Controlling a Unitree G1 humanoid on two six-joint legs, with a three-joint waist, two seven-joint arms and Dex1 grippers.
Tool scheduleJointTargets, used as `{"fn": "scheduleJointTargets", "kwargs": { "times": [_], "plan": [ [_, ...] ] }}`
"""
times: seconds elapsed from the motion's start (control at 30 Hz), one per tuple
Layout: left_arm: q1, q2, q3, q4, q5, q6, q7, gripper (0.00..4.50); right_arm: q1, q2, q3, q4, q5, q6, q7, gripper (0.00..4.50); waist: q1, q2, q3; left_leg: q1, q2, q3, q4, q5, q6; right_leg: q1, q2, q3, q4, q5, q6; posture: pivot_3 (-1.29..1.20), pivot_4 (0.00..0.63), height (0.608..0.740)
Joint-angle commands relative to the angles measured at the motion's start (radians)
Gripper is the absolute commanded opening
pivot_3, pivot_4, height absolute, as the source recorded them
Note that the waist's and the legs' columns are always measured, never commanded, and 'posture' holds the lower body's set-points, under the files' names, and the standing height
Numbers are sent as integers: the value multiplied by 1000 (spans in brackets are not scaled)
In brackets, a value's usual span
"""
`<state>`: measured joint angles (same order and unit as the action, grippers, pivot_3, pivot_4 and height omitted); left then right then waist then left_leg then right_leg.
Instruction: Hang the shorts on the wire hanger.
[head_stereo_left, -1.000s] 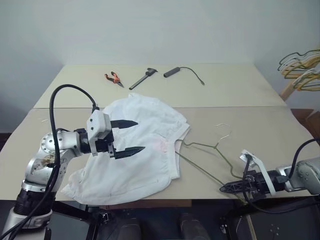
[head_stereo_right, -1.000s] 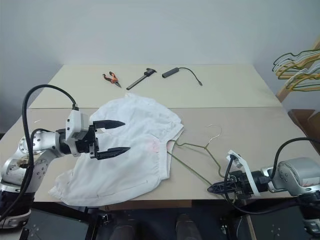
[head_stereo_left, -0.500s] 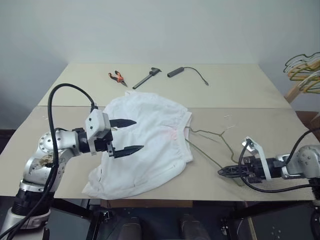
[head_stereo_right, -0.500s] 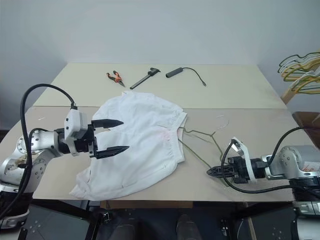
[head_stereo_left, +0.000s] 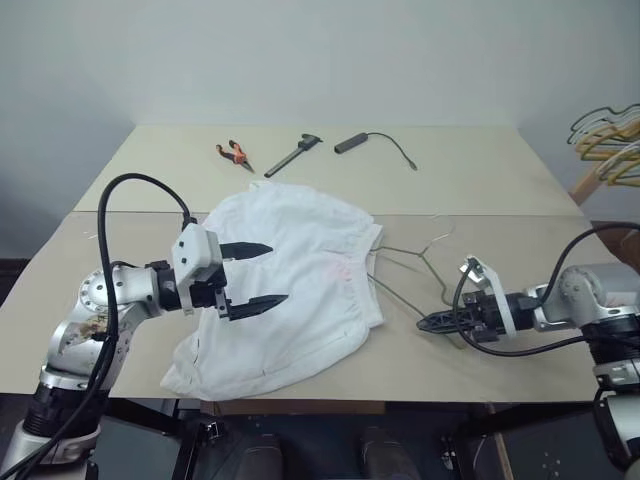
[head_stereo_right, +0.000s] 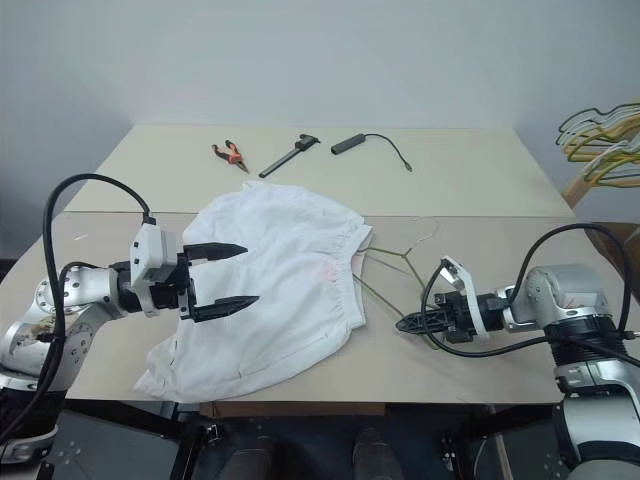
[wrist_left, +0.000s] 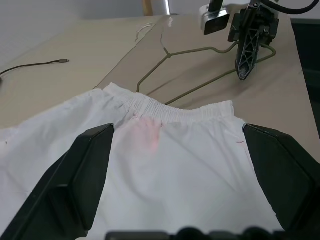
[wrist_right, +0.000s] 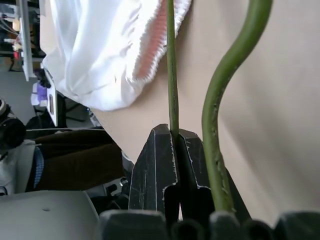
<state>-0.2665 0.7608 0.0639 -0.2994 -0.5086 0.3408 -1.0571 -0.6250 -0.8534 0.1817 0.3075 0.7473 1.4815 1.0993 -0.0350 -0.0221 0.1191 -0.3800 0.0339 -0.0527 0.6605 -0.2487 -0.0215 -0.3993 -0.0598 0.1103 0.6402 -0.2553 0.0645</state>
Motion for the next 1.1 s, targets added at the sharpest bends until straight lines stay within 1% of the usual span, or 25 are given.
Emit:
{"fn": "scheduleJointTargets", "kwargs": {
  "times": [0.03,0.13,0.17,0.27,0.37,0.4,0.47,0.53,0.6,0.7,0.8,0.87,1.0,1.1],
  "plan": [
    [7,13,38,-38,0,-12,16,4478,-31,4,-9,28,-17,-53,36,0,7,0,0,-3,0,0,0,0,0,-3,0,0,1,0,0,76,58,740],
    [16,15,41,-45,-1,-13,21,4478,-95,43,-50,154,-48,-82,13,0,8,0,0,-4,0,0,0,0,0,-5,0,0,1,1,-1,89,56,740],
    [17,15,41,-47,-1,-13,23,4478,-106,48,-48,171,-53,-88,23,0,9,0,0,-4,0,0,0,0,0,-5,0,0,2,1,-2,94,51,740],
    [20,14,42,-52,-2,-11,27,4478,-97,49,1,120,-79,-135,61,0,20,0,-1,-4,0,0,0,0,0,-5,0,-1,2,1,-2,95,49,740],
    [16,14,41,-50,-1,-12,30,4478,-159,106,-48,239,-113,-155,7,0,19,0,-1,-4,0,0,0,0,0,-5,0,-1,1,1,-2,97,46,740],
    [13,14,40,-48,0,-12,30,4478,-163,110,-34,243,-121,-157,23,0,19,0,-1,-4,0,0,0,0,-1,-5,0,-1,2,2,-2,99,49,740],
    [8,15,40,-48,-1,-11,30,4478,-125,72,50,141,-125,-171,106,0,23,1,-1,-4,0,0,0,1,-1,-5,0,-1,2,2,-2,108,43,740],
    [2,19,45,-47,-4,-7,30,4478,-105,41,62,106,-118,-177,158,0,30,1,-2,-5,0,-1,0,1,-1,-5,0,-2,2,2,-2,109,43,740],
    [-2,20,47,-44,-5,-7,30,4478,-139,61,13,204,-147,-193,114,0,32,1,-2,-5,0,-1,0,1,-1,-5,0,-3,1,2,-2,103,45,740],
    [-2,19,43,-39,-4,-11,28,4478,-213,123,-25,371,-218,-246,8,0,29,0,-3,-4,0,-1,0,1,-1,-5,0,-3,2,3,-3,97,42,740],
    [-12,16,37,-35,0,-13,28,4478,-267,182,-87,465,-230,-282,-36,0,21,0,-4,-3,0,-1,0,1,-1,-5,0,-3,3,3,-4,101,41,740],
    [-21,17,37,-37,-3,-7,30,4478,-276,203,-89,458,-229,-273,-12,0,19,0,-4,-3,0,-1,0,1,-1,-5,0,-3,4,3,-4,106,40,740],
    [-16,21,44,-42,-5,-7,29,4478,-233,192,25,349,-236,-262,128,0,23,1,-4,-4,0,-1,0,1,-1,-5,0,-3,3,3,-4,119,42,740],
    [-6,23,50,-48,-6,-4,32,4478,-241,196,48,359,-252,-275,166,0,24,1,-5,-4,0,-2,0,1,-1,-5,0,-3,4,3,-4,119,42,740]
  ]
}}
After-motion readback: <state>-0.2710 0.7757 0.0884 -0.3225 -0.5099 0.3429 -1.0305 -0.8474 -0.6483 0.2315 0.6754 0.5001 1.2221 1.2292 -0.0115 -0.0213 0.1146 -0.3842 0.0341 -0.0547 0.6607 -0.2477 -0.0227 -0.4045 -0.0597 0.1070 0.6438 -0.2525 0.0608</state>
